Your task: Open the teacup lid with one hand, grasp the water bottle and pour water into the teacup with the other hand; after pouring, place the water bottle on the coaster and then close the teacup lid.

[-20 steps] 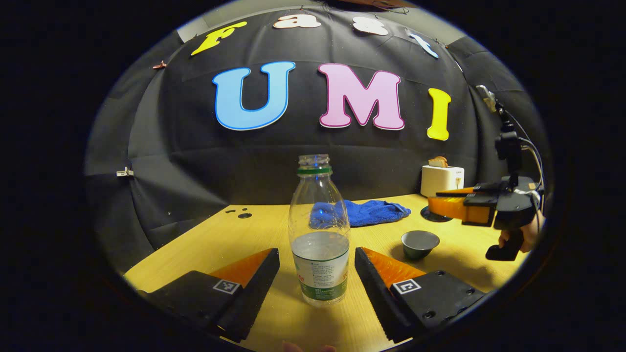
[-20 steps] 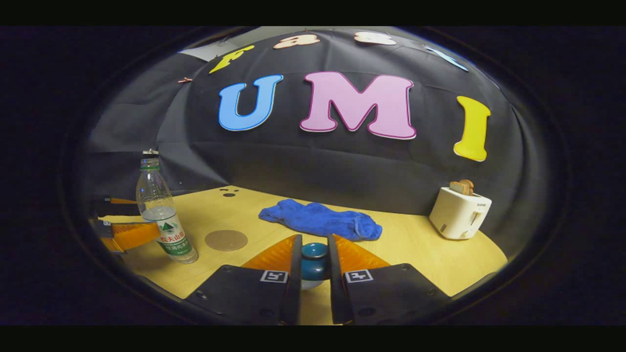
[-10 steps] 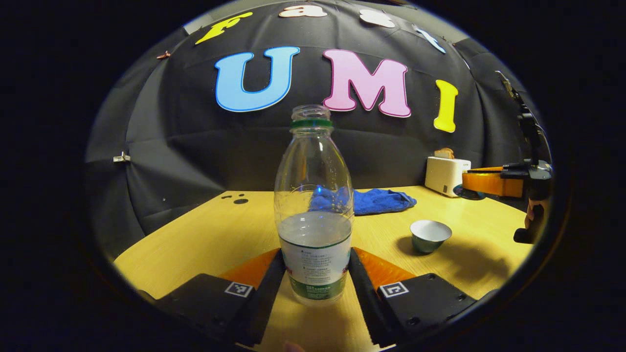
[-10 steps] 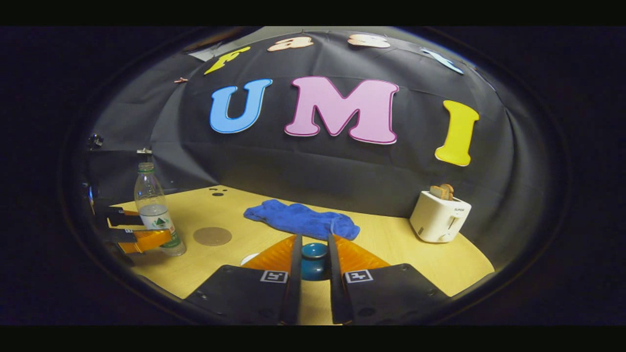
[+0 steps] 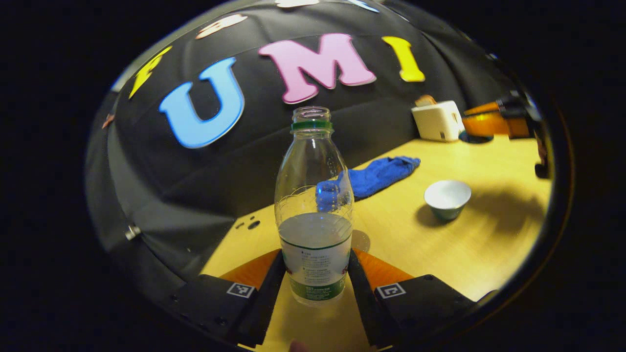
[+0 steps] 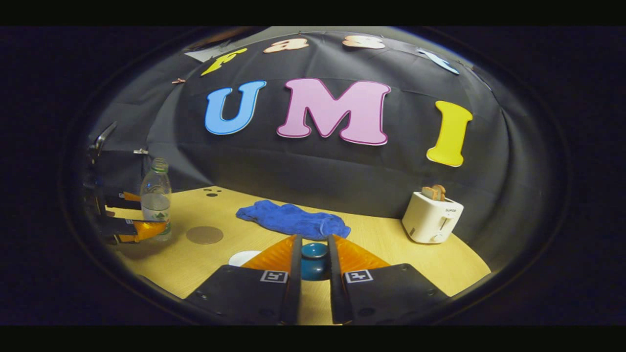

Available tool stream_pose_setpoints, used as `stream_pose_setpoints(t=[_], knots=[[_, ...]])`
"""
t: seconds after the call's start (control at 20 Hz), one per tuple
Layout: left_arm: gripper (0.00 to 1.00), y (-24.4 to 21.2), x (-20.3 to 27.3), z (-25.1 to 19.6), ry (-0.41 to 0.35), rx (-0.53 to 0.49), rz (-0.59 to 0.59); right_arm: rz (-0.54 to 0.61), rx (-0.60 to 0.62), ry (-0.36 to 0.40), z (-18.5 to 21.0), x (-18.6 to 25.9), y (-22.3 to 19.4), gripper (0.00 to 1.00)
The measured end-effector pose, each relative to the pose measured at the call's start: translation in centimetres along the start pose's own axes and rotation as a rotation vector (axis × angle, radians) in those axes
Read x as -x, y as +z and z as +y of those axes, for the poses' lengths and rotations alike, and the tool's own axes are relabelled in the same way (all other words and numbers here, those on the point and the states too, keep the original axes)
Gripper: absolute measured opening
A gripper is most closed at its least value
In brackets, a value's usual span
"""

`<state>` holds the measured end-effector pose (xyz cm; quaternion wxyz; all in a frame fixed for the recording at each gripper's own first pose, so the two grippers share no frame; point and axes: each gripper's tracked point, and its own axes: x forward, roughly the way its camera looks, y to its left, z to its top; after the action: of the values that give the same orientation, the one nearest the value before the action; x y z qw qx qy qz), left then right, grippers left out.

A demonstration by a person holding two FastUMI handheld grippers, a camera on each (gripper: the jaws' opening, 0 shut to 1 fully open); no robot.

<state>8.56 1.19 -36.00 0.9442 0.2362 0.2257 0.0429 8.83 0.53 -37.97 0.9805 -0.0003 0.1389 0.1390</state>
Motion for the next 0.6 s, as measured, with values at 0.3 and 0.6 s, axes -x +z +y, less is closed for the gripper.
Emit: stream_pose_setpoints(t=[0.3, 0.6], knots=[[0.75, 0.8, -1.8, -2.6, -0.050, -0.340, 0.061, -0.015, -0.013, -0.030, -2.5, 0.9, 0.0, 0.27], [0.74, 0.4, -3.2, -4.1, -0.058, -0.608, 0.142, -0.020, -0.001, -0.044, -5.0, 1.8, -0.3, 0.27]])
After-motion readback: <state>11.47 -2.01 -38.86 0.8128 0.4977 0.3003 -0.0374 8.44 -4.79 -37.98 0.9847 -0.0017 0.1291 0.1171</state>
